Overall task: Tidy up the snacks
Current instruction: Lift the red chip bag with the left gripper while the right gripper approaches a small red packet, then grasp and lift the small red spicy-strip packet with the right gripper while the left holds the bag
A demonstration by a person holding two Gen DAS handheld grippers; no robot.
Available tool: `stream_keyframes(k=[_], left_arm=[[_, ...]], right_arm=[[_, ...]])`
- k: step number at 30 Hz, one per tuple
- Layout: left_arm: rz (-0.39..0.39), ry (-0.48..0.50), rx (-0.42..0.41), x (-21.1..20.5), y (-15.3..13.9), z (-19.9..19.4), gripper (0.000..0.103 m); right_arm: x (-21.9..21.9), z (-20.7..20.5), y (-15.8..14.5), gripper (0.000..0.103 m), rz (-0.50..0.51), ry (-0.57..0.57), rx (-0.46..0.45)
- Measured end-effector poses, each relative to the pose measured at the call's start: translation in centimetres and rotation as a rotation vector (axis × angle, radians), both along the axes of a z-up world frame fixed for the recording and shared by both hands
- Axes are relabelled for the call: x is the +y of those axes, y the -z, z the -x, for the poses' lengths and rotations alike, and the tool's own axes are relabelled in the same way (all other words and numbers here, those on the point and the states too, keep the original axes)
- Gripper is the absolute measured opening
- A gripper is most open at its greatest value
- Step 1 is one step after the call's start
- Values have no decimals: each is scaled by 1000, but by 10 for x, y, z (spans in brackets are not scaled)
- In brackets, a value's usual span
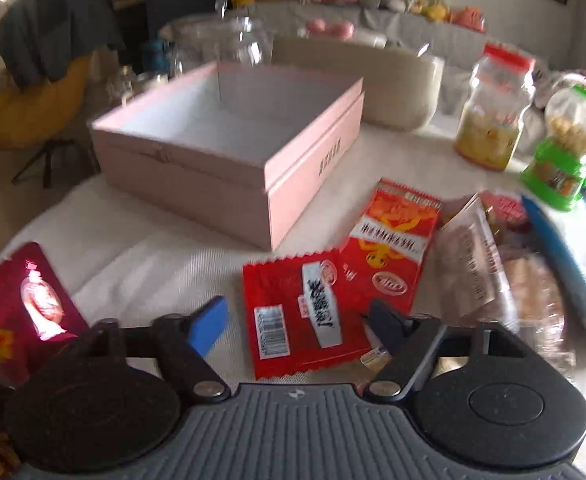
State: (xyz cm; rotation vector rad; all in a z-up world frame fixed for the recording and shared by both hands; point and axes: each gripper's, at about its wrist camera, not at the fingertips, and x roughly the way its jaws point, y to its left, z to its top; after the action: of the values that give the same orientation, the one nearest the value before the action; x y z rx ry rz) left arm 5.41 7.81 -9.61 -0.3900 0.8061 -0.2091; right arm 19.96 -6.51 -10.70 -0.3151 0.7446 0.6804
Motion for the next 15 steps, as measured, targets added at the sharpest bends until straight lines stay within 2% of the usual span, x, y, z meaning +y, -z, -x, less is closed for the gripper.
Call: stream_keyframes(k=[3,4,5,9,12,15], left_arm=[[20,-3,7,4,2,1,25],[31,-7,8,5,3,1,25],[41,-11,10,7,4,2,25],[49,-26,9,9,3,4,25],[49,-25,15,7,2,4,25],[53,-1,16,0,0,6,25]], right_arm=[[0,21,-6,52,2,-44,-15],[-1,30,-7,46,6,-66,-22],[-2,39,-10,44,10,-87,-15],[-24,76,-13,43,0,-149,34],[-46,104,-14,44,31,-190,26],[-69,123,-15,52,85,-201,2]])
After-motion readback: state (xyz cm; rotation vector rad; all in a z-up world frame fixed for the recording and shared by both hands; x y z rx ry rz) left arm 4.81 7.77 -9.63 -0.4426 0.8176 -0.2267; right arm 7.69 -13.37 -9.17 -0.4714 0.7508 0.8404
